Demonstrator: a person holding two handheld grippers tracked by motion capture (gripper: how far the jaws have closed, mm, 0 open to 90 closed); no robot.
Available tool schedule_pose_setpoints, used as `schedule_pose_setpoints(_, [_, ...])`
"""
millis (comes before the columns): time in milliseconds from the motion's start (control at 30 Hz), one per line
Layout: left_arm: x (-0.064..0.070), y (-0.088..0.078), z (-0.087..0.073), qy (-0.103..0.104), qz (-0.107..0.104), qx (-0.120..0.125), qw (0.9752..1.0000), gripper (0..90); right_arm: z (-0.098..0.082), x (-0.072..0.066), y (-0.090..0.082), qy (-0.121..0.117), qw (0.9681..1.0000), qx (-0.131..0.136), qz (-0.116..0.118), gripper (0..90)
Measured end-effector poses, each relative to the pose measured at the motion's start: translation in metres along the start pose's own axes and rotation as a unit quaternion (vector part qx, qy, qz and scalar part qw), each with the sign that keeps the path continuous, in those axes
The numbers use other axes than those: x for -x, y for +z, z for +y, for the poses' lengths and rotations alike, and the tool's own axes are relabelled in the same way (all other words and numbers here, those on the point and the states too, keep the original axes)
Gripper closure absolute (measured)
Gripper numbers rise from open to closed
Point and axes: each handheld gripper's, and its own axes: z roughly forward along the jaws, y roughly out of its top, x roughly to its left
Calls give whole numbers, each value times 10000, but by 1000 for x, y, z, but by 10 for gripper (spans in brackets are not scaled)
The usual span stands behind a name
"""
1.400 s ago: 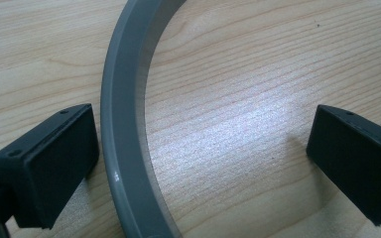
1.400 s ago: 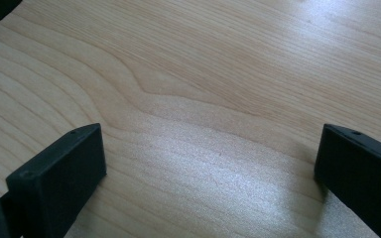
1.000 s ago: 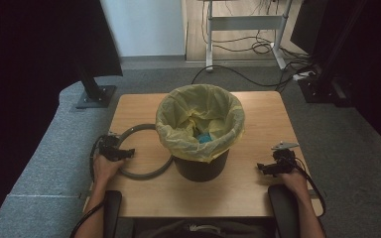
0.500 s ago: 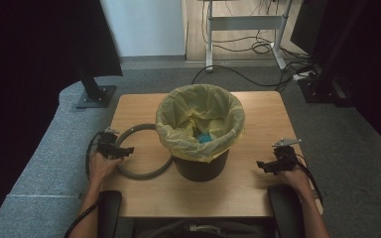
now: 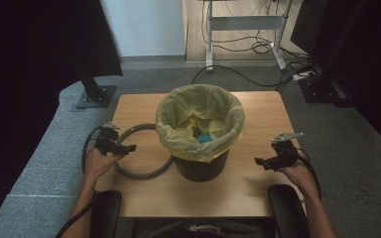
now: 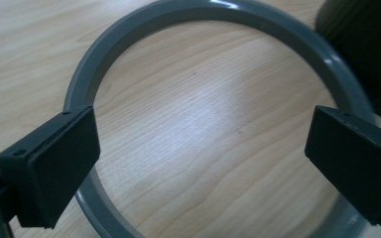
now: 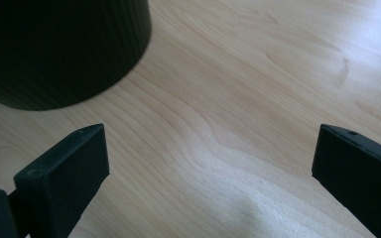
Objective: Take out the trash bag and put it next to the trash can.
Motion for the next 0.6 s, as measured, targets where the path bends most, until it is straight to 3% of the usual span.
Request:
schedule_pose_setpoints(100, [8, -8, 7, 140, -108, 48, 9998, 13, 8, -4, -6, -97, 9999, 16, 100, 12])
schedule_pose_setpoints(233, [16, -19, 14, 216, -433, 161, 9987, 22, 18, -9, -13, -190, 9996, 28, 215, 12])
schedule_pose_setpoints(600, [41, -49, 36, 695, -678, 298, 9948, 38, 49, -21, -37, -393, 9981, 181, 440, 12])
